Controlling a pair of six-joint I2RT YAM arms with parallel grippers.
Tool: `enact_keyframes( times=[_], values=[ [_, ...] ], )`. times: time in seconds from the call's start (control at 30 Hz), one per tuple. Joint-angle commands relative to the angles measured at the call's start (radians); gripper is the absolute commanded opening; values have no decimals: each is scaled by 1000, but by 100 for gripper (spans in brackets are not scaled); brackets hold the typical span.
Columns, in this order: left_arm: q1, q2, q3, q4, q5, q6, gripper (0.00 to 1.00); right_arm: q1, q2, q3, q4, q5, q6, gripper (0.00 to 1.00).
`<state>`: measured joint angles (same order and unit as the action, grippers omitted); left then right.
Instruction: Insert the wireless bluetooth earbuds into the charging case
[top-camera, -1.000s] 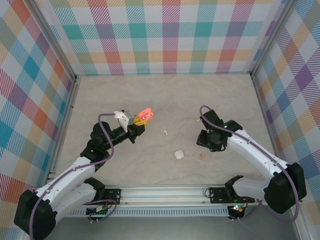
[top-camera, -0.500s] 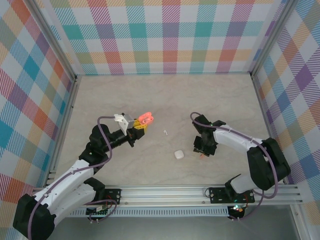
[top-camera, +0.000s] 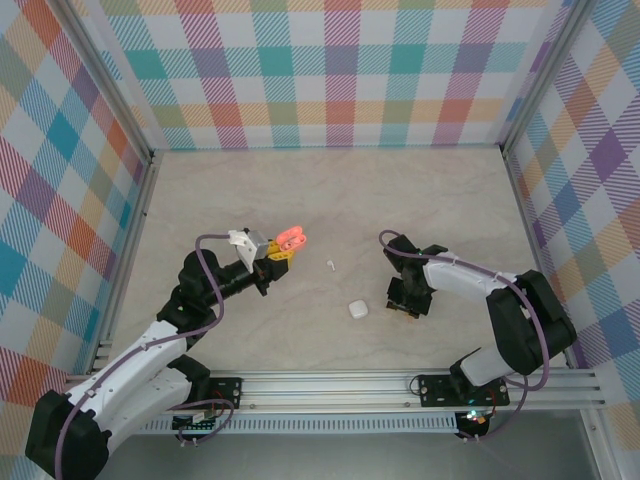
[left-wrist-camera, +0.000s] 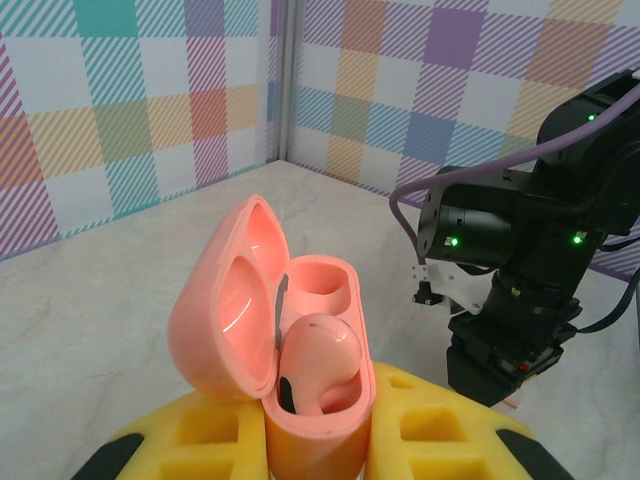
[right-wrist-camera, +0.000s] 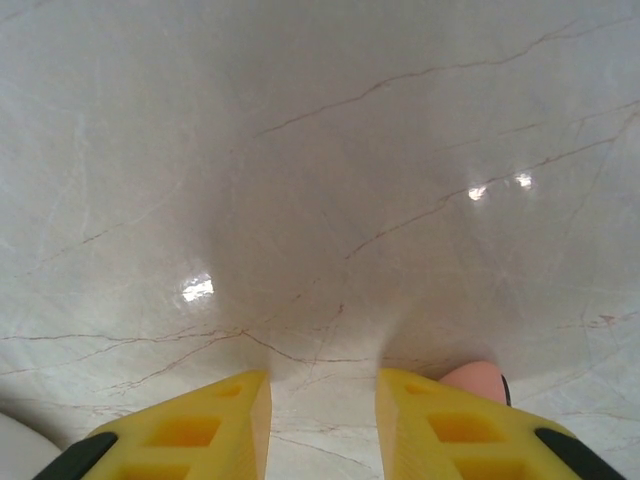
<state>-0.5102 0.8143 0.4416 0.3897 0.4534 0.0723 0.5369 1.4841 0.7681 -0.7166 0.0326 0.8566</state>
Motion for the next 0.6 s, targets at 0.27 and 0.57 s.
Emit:
enact_keyframes(
  times=[0.27, 0.57],
  values=[
    [-14, -2, 5, 4, 15, 14, 7, 8, -51, -5, -20, 3, -22, 26],
    [-16, 17, 9, 20, 27, 14, 7, 17, -155, 20, -153, 84, -17, 27]
  ],
)
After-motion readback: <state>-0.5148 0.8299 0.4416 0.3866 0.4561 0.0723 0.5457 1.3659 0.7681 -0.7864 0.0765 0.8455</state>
